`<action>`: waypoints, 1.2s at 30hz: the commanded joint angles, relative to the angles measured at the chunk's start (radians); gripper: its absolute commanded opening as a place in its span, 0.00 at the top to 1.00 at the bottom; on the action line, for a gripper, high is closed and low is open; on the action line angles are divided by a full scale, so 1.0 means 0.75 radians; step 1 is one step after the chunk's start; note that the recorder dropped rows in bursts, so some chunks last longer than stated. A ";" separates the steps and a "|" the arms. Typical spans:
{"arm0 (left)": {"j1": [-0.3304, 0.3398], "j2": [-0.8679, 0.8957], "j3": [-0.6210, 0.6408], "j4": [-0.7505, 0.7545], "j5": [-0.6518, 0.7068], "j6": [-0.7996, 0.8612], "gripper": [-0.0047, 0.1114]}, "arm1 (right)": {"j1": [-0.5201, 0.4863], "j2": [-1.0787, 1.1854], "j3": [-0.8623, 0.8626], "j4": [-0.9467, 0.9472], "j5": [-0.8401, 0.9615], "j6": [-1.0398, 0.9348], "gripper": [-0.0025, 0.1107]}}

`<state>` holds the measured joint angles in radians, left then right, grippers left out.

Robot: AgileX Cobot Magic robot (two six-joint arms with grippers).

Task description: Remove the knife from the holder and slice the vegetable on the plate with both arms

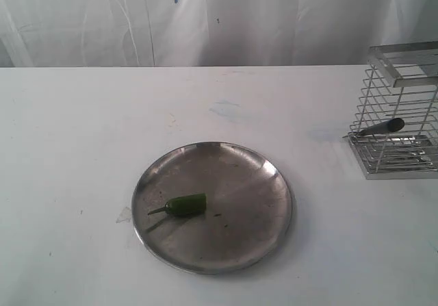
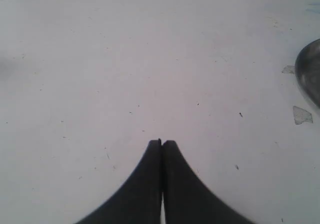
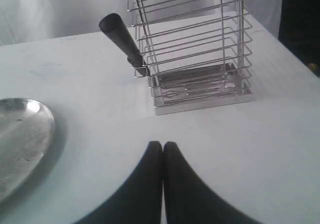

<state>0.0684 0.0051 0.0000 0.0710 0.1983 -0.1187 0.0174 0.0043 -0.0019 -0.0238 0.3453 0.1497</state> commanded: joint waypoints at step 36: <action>0.000 -0.007 0.000 -0.003 -0.005 -0.007 0.96 | -0.008 0.075 -0.680 -0.091 -1.661 0.431 0.98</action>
<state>0.0684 0.0051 0.0000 0.0710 0.1983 -0.1187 0.0174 0.0168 -0.3656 -0.0750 -0.9492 0.5820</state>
